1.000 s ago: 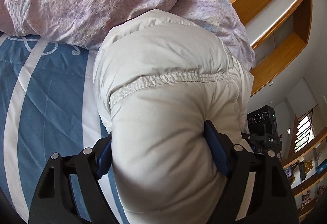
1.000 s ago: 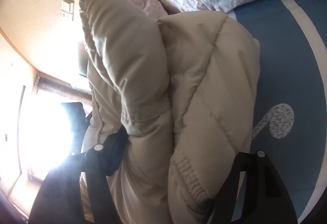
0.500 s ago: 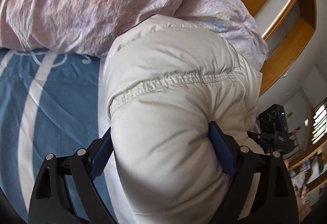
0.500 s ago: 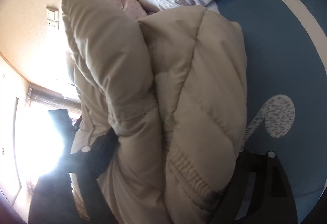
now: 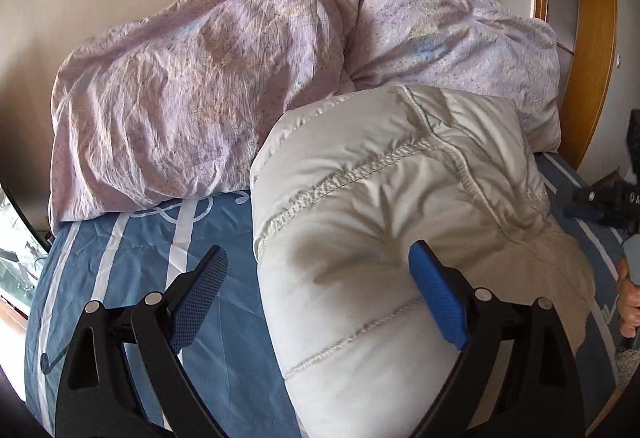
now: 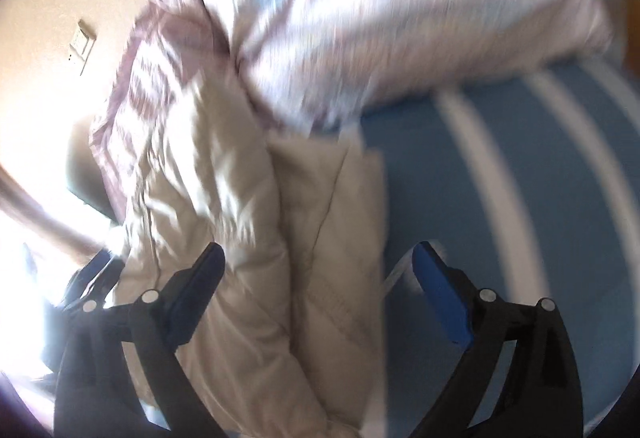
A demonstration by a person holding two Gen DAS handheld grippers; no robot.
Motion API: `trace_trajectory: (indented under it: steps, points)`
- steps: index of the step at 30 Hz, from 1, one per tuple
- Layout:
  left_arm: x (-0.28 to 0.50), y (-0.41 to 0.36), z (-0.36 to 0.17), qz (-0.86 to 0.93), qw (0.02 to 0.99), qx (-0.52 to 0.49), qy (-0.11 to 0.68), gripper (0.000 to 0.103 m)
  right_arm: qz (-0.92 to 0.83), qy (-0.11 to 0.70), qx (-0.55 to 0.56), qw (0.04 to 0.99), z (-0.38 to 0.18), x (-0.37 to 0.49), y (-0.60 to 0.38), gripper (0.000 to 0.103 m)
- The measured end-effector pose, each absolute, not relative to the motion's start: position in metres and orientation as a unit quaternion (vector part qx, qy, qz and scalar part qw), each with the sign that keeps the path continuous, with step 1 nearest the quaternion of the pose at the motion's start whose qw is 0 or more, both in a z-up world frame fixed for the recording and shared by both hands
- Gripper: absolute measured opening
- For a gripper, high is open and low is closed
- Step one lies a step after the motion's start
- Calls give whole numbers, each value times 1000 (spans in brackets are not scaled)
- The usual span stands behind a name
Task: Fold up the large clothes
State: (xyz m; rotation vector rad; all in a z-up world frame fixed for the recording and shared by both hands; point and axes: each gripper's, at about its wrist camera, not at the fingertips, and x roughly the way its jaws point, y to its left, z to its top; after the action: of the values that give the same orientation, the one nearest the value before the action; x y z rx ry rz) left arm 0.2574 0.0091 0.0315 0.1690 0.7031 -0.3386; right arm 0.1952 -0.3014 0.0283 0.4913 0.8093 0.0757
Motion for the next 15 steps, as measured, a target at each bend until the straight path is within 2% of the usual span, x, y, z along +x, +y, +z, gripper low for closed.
trace_trajectory:
  steps: [3, 5, 7, 9, 15]
  points:
    - [255, 1, 37, -157, 919, 97, 348, 93, 55, 357, 196, 911, 59, 196, -277, 93]
    - [255, -5, 37, -160, 915, 100, 358, 93, 67, 364, 161, 915, 66, 205, -252, 81]
    - [256, -10, 36, -158, 910, 98, 371, 94, 81, 370, 149, 913, 63, 215, -233, 61]
    - [258, -11, 33, -163, 906, 93, 380, 95, 97, 381, 161, 905, 56, 226, -223, 49]
    - [263, -15, 21, -164, 905, 89, 383, 102, 61, 429, 154, 888, 19, 271, -219, 35]
